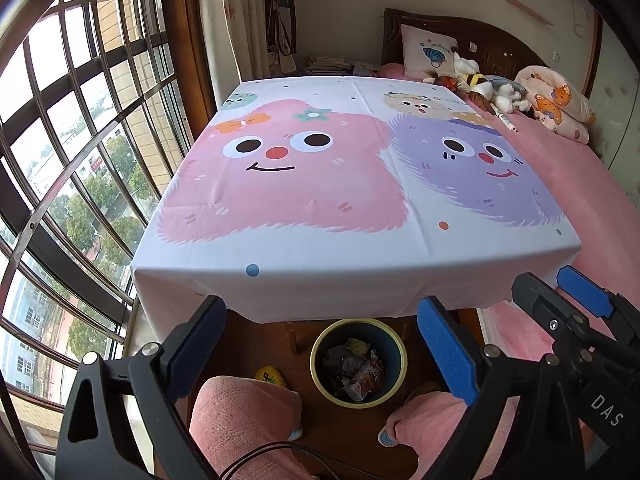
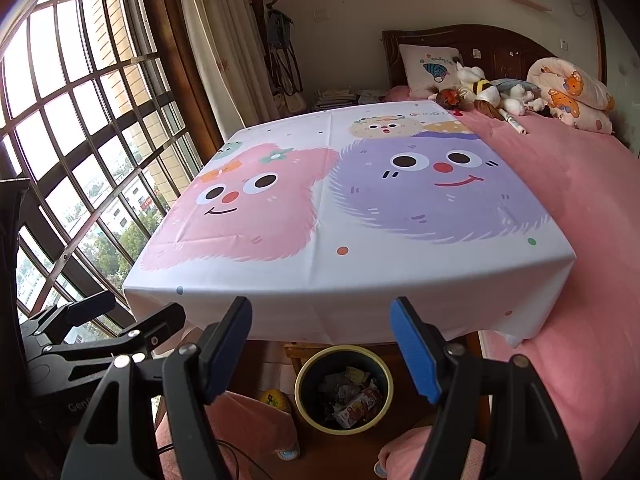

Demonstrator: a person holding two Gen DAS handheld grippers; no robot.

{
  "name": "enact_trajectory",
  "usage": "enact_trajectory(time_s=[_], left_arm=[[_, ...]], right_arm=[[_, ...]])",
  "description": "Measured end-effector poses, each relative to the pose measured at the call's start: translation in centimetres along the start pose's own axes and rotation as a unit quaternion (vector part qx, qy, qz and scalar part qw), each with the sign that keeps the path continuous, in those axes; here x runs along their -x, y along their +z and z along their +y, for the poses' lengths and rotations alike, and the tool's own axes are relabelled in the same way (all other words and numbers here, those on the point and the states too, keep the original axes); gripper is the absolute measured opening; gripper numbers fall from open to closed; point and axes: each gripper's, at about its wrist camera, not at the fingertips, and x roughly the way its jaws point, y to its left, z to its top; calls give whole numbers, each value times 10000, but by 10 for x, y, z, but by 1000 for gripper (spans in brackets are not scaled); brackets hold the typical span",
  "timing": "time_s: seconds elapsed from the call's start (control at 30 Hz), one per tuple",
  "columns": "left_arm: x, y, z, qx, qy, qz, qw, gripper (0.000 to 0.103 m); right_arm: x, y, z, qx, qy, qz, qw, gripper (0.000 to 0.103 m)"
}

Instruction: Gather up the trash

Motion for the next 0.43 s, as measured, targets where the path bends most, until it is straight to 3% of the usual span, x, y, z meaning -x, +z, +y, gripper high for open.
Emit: enact_trajectory(time_s=[0.43], left_arm=[[1, 0, 0, 8, 24, 91, 10000, 95]], right_arm=[[0, 0, 0, 4, -5, 2, 10000, 72]])
